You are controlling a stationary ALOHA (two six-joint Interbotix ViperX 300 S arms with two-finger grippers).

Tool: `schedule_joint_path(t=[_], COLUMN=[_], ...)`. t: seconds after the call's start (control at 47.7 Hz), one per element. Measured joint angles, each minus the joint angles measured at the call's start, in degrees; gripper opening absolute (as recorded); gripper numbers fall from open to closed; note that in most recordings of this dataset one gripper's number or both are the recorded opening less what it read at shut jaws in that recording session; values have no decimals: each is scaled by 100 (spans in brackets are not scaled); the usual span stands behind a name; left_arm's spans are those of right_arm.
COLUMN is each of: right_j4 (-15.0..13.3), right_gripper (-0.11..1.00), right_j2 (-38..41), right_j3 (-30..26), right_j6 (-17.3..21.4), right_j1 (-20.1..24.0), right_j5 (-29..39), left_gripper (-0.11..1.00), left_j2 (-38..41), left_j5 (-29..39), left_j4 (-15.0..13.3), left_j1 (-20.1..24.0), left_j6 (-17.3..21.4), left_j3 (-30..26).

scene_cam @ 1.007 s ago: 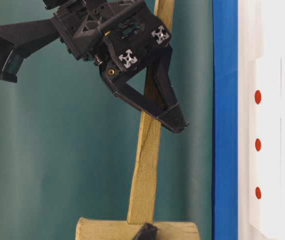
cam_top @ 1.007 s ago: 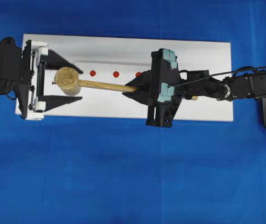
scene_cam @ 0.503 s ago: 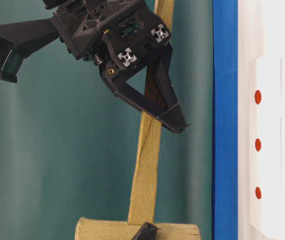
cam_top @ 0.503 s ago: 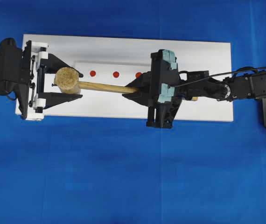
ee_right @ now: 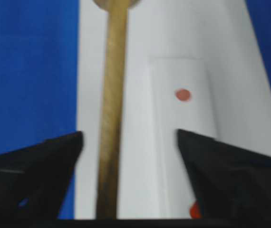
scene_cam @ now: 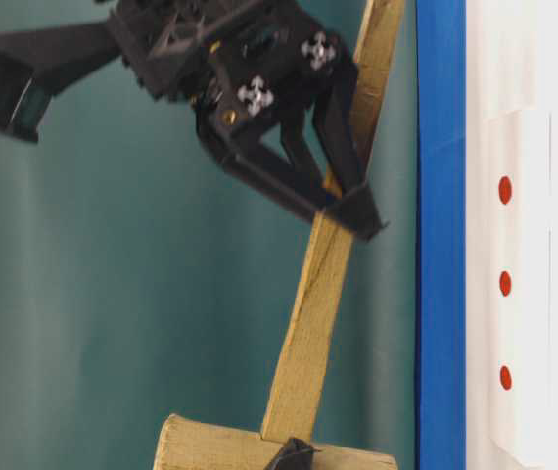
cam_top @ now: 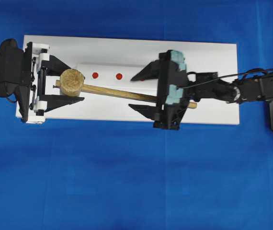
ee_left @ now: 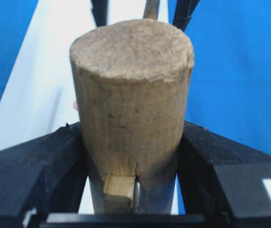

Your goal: Hit the mark with a hammer.

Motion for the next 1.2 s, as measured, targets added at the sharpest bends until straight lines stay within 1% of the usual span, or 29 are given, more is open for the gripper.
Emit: schedule_joint_path(t=[0.042, 0.147, 0.294, 0.336, 0.44, 0.482, 0.545, 0.566, 0.671, 0.755, 0.797, 0.86, 0.923, 0.944, 1.028, 1.07, 1.133, 1.195], right_j4=[0, 0, 0, 0, 0, 0, 0, -9, 0, -9, 0, -9, -9, -9, -18, -26, -79, -158], right_gripper=[93, 88, 88, 88, 88, 88, 88, 88, 88, 88, 88, 88, 88, 88, 88, 88, 88, 88], right_j2=[-79, -272, -404, -404, -404, -404, -404, -404, -404, -404, -404, -404, -404, -404, -404, -404, -404, -396], right_j3=[88, 264, 325, 334, 334, 334, 325, 334, 334, 334, 325, 334, 334, 334, 334, 334, 325, 325], right_j6=[0, 26, 26, 26, 18, 0, -18, -9, -26, -62, -97, -149, -167, -167, -176, -176, -176, -176], right_j1=[0, 18, 53, 62, 70, 70, 70, 70, 79, 79, 79, 79, 79, 70, 79, 79, 79, 79], right_j5=[-62, -132, -149, -149, -149, -149, -149, -149, -167, -176, -185, -193, -193, -193, -229, -255, -290, -325], left_gripper=[46, 46, 46, 46, 46, 46, 46, 46, 46, 46, 46, 46, 46, 46, 46, 46, 46, 46], left_j2=[9, 0, 9, 9, 9, 0, 0, 9, 0, 9, 9, 18, 18, 18, 18, 18, 18, 18], left_j5=[-9, -9, -9, 0, -9, -9, 0, -9, 9, 53, 114, 176, 264, 290, 396, 422, 439, 448], left_j4=[-9, -9, -18, -35, -62, -62, -70, -62, -70, -70, -70, -88, -79, -79, -70, -70, -53, -44], left_j1=[0, 0, 0, 0, 0, 0, 0, 0, 0, 9, 9, 18, 9, 9, 9, 0, -44, -88], left_j6=[-9, -9, -35, -105, -501, -765, -1283, -1556, -2672, -3709, -4359, -4966, -5739, -5924, -6583, -6785, -6987, -7031], left_j3=[0, 0, 0, 0, 0, 0, 0, 0, -9, -26, -35, -44, -44, -44, -44, -44, -53, -70])
